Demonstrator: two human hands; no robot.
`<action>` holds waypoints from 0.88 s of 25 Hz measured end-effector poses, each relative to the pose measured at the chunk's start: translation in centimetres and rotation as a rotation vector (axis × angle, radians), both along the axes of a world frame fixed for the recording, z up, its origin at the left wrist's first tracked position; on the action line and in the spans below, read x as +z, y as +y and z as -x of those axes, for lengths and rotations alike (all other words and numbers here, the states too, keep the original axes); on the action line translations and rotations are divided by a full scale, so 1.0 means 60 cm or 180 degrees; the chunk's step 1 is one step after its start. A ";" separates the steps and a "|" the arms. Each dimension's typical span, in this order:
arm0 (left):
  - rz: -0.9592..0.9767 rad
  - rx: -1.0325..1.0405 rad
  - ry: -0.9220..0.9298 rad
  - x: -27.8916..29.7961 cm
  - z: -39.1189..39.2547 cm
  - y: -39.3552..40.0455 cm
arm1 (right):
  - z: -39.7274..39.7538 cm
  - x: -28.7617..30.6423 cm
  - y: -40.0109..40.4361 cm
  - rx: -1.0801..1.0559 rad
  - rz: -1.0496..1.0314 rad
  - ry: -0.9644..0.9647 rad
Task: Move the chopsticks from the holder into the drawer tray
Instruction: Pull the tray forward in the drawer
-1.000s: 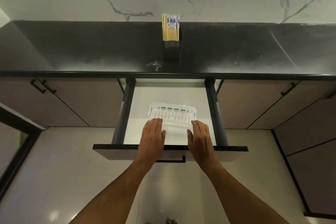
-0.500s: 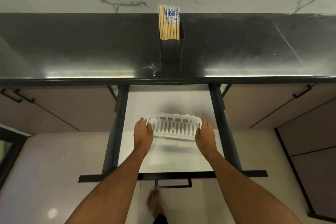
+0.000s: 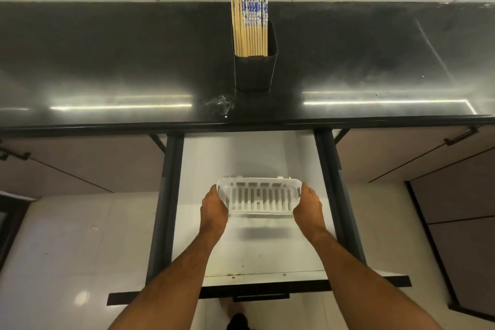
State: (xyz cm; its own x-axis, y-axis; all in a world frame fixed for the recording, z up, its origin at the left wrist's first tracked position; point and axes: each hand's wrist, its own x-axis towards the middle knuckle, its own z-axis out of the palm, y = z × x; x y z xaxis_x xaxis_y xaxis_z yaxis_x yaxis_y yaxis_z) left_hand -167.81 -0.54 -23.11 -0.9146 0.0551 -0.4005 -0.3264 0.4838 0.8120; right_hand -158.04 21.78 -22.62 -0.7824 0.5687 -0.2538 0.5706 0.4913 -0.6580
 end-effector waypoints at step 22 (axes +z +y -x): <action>0.0757 -0.0650 0.2336 0.207 0.153 0.078 | 0.152 0.198 0.054 0.0470 -0.1923 0.1058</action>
